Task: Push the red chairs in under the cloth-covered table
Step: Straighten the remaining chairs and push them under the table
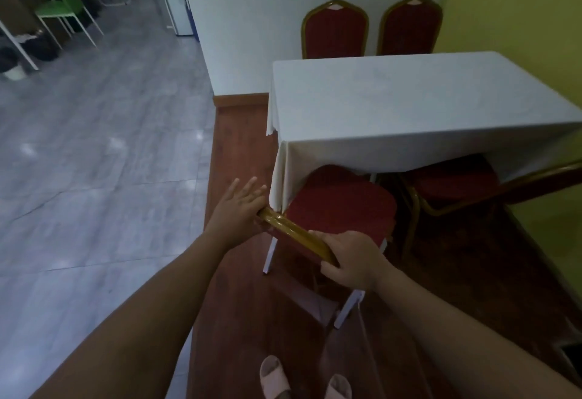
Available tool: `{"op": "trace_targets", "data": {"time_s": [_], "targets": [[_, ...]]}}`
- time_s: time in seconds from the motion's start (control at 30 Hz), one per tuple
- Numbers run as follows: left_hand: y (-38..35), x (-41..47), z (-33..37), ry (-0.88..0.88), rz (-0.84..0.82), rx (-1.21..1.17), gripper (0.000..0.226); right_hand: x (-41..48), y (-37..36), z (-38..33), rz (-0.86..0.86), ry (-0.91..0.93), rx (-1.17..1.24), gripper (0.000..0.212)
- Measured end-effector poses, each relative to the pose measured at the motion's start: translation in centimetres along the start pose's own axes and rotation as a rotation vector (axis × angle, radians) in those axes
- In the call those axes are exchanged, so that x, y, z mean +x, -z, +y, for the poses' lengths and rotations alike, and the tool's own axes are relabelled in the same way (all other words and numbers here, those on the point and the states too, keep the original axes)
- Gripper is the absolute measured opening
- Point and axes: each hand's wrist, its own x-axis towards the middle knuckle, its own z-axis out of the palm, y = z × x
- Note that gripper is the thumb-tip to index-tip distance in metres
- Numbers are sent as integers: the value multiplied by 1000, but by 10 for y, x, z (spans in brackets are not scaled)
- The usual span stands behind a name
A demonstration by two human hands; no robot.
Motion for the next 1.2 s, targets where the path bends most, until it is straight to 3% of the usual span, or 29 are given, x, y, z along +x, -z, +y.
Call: {"op": "trace_targets", "data": {"time_s": [0.1,0.27,0.4,0.57,0.77,1.03,1.2], "targets": [[7,10,1,48,-92,-136,60,-2,-10,-22,141,-163,18,53],[-7,6,2,86,36,-185,43,18,-23,-61,235,-516,-5,46],[-11,-1,12,90,144,-168,46,5,-26,-48,256,-429,-42,59],[-21,-13,34,31,245,-126,44,-26,-18,-37,355,-286,-87,55],[-23,-13,96,-1,313,-159,52,-80,4,3,300,-220,-175,56],[-23,40,135,-131,46,-234,51,-105,40,63,244,-375,-258,64],[-23,51,119,-130,-42,-219,52,-79,33,38,409,-554,-173,52]]}}
